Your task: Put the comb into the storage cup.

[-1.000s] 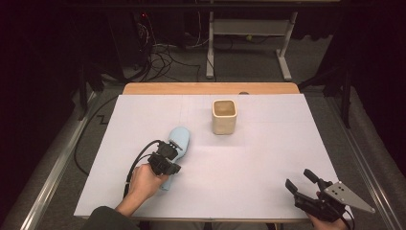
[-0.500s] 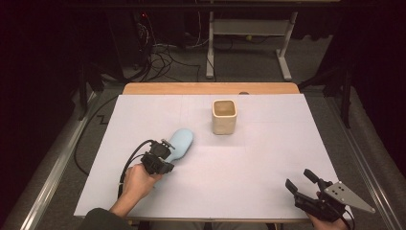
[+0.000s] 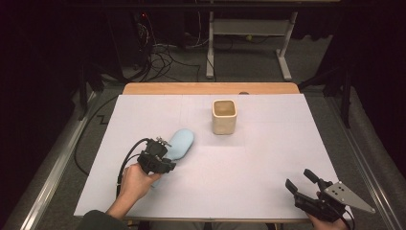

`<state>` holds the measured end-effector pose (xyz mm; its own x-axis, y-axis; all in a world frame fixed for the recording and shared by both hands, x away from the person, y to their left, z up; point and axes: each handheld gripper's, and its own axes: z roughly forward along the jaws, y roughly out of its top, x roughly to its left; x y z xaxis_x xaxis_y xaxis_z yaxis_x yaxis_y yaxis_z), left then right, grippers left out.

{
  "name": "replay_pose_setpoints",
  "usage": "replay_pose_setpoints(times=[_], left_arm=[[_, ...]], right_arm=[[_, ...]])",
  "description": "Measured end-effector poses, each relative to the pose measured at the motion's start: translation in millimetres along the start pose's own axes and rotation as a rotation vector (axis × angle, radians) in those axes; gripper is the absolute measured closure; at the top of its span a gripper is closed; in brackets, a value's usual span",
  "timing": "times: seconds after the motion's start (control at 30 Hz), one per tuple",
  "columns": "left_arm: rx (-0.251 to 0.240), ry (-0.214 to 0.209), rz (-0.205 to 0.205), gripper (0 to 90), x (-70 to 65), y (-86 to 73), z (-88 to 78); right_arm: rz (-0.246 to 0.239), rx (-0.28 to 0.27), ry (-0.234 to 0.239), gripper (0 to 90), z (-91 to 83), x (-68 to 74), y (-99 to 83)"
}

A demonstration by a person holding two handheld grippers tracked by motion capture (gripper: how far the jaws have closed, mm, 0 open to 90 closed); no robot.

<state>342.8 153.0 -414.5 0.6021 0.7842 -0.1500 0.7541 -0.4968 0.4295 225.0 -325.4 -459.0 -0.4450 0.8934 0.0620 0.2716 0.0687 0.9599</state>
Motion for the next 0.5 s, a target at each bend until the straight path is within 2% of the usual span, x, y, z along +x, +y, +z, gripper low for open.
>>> replay_pose_setpoints(times=[0.03,0.17,0.27,0.4,0.5], left_arm=[[-0.002,0.006,-0.004,64.2,1.8,0.5,-1.5],[-0.015,0.029,-0.024,55.1,7.2,3.5,-6.2],[-0.004,0.047,-0.032,50.8,9.7,5.7,-5.2],[0.032,0.065,-0.043,48.6,13.4,8.3,1.8],[0.061,0.081,-0.035,47.5,13.9,10.5,8.2]], right_arm=[[0.001,0.0,0.0,24.2,0.0,0.0,0.0],[0.001,0.0,0.0,24.2,0.0,-0.2,0.0],[0.001,-0.001,0.002,24.2,0.0,-0.1,0.0],[0.002,0.001,0.001,24.2,-0.1,-0.2,0.0],[0.002,-0.001,0.002,24.2,-0.1,-0.3,0.0]])
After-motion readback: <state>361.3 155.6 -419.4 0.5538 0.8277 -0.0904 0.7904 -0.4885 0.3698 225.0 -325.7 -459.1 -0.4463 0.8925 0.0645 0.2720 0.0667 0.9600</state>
